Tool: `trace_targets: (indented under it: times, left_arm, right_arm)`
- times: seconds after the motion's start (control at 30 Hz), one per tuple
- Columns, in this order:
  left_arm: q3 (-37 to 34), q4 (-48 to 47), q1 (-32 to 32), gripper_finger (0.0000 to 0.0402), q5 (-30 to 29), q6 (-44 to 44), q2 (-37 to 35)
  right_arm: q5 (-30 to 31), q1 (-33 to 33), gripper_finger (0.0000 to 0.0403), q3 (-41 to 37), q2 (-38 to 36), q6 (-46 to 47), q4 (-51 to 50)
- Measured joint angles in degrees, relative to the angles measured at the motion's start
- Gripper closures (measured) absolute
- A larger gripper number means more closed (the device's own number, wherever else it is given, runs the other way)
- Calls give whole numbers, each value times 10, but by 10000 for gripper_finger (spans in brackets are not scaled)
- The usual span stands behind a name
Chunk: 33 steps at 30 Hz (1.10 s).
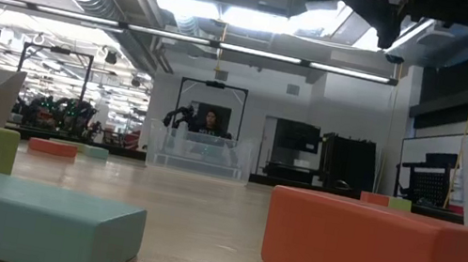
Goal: Sort & place blocks by color
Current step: Put the top light blue half pillar block into the bottom right transparent bin
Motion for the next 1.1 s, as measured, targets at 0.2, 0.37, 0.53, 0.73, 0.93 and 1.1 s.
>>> trace_targets:
  times: [0.2,0.37,0.53,0.73,0.93,1.1]
  left_arm:
    - [-14,-154,104,222,70,-98,38]
    - [-64,-156,163,191,100,-145,83]
    - [-121,-155,207,169,102,-272,132]
    - [-163,-73,212,167,117,-354,177]
    - [-161,-25,212,167,113,-382,231]
    - [-127,-25,212,168,123,-387,291]
  right_arm:
    - [1,0,91,0,0,1,-1]
    - [2,0,91,0,0,2,-2]
    - [2,0,91,0,0,14,-2]
    - [2,0,91,0,0,16,-7]
    - [2,0,91,0,0,16,-7]
    - [2,0,91,0,0,16,-7]
